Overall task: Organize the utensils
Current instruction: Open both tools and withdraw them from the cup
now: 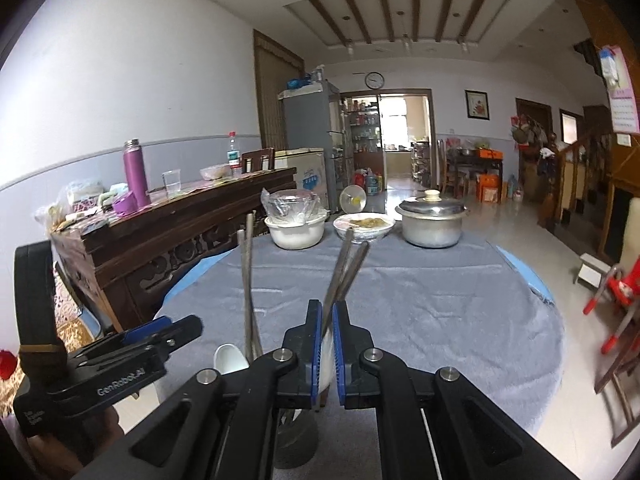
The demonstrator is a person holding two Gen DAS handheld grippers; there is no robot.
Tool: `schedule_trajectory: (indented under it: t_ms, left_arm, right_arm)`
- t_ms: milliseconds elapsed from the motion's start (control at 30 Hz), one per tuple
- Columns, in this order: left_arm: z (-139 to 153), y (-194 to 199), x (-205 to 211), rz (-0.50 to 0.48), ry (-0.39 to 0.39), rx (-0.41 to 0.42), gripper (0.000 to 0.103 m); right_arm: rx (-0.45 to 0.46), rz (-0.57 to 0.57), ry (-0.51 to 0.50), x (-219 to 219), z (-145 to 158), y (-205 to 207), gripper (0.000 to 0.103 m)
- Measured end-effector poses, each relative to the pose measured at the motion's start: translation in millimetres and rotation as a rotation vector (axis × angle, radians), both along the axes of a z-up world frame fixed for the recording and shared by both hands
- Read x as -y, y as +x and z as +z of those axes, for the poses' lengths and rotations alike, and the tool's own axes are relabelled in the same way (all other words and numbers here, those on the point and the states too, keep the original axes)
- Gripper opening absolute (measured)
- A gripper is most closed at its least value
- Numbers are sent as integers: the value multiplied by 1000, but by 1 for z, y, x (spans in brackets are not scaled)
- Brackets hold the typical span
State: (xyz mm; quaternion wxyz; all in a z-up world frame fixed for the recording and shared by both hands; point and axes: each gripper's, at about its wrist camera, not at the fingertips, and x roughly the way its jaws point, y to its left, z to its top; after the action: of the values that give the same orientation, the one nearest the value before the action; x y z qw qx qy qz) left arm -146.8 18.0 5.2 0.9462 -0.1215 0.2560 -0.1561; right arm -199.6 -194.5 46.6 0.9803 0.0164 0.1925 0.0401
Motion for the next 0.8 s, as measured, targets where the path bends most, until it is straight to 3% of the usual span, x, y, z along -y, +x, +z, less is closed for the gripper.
schedule_trajectory:
  t_ms: [533,600,667,700,800]
  left_arm:
    - [-19,22,-23,51,-4,-121,62]
    - [-22,24,-25,56,4,-145,65]
    - [-26,28,-27,58,8,-166,65]
    - [-28,31,-28,62,11,-180,66]
    - [-35,36,-32,68,21,-215,66]
  right_arm:
    - [-77,-117,141,49,-11,13,8]
    - [-94,-127,162,56,-14,15,12]
    - [-111,-139,189,62,-18,18,33]
    - [-116,-144,201,64,-20,18,37]
    - [-120,-177,219,73,-24,20,40]
